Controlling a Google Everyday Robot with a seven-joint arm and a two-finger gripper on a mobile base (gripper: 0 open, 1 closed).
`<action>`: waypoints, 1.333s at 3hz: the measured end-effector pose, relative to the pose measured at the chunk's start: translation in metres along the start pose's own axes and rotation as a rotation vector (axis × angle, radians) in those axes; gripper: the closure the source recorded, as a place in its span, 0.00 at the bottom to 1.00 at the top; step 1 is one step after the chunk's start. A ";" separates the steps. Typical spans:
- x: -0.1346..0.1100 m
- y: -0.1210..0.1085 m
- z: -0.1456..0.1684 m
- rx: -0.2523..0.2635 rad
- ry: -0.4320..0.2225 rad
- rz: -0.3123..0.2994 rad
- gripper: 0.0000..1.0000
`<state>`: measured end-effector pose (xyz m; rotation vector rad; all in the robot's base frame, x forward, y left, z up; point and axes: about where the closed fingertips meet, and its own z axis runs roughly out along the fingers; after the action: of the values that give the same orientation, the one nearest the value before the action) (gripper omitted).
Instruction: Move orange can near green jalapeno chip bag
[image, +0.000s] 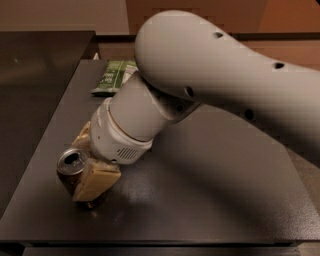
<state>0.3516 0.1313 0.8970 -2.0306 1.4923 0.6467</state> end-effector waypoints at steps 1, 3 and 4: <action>0.000 -0.002 -0.007 0.008 0.005 0.007 0.64; 0.006 -0.049 -0.042 0.123 -0.005 0.152 1.00; 0.010 -0.083 -0.060 0.182 -0.005 0.235 1.00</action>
Offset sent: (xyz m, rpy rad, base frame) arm 0.0449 -0.0234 0.0317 0.0204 0.0284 -0.1930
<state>0.4379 0.1049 0.9467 -1.7321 1.7366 0.5825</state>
